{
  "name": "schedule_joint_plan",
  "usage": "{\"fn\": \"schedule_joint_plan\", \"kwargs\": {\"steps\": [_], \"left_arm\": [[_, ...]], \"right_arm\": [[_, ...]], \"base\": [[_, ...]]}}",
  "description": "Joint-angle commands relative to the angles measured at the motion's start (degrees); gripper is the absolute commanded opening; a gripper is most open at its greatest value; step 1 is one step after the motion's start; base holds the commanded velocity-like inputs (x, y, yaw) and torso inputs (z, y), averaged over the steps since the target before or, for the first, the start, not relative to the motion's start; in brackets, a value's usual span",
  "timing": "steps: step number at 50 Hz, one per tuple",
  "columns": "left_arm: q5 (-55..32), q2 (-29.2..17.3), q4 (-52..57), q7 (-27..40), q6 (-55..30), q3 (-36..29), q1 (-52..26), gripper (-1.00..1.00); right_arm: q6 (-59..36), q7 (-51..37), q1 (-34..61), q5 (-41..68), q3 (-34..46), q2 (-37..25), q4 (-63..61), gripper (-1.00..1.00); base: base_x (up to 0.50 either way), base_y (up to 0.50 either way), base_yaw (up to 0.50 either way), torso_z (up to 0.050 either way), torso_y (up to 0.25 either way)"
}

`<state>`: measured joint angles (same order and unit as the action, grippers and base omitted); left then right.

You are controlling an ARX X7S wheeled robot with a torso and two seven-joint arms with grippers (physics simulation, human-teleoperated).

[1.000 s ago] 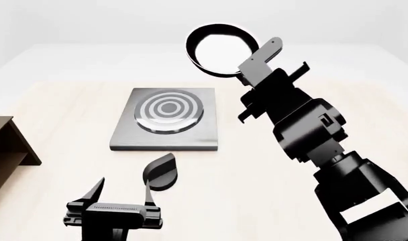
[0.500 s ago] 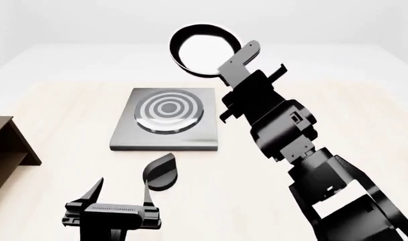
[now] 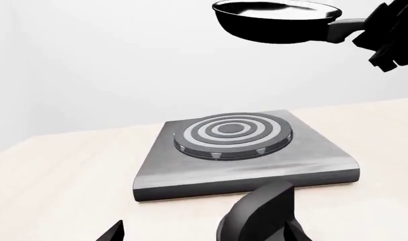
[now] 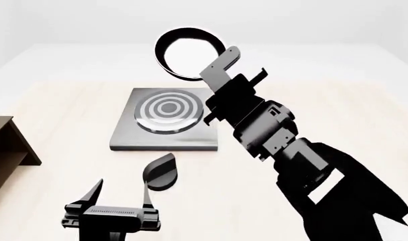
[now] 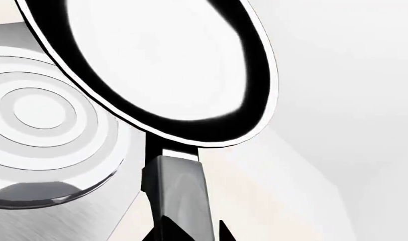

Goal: Turn on the stove and put the frying pan on it.

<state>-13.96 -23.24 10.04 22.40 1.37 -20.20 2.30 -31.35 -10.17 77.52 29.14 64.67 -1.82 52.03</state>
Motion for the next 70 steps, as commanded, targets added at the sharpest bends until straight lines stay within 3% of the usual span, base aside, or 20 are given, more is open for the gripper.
{"fn": "schedule_joint_plan", "kwargs": {"steps": [1, 9, 27, 70], "left_arm": [[1.06, 0.79, -0.13, -1.84, 2.33, 1.26, 0.59, 1.0], [1.97, 0.52, 0.23, -1.56, 3.39, 1.08, 1.07, 1.0], [1.36, 0.39, 0.19, -1.85, 3.59, 0.84, 1.01, 1.0], [-1.34, -0.35, -0.4, -2.48, 5.07, 1.6, 1.62, 1.0]], "right_arm": [[6.01, -7.61, 5.23, 13.61, 15.63, 1.81, 1.46, -1.0], [6.78, -11.9, 5.94, 19.86, 22.27, 1.82, 0.34, -1.0], [7.04, -14.3, 5.39, 22.38, 23.17, 1.82, -4.13, -1.0], [7.51, -15.3, 2.66, 17.97, 23.64, 1.82, -9.81, -1.0]], "base": [[0.0, 0.0, 0.0, 0.0, -0.096], [0.0, 0.0, 0.0, 0.0, -0.218], [0.0, 0.0, 0.0, 0.0, -0.247], [0.0, 0.0, 0.0, 0.0, 0.001]]}}
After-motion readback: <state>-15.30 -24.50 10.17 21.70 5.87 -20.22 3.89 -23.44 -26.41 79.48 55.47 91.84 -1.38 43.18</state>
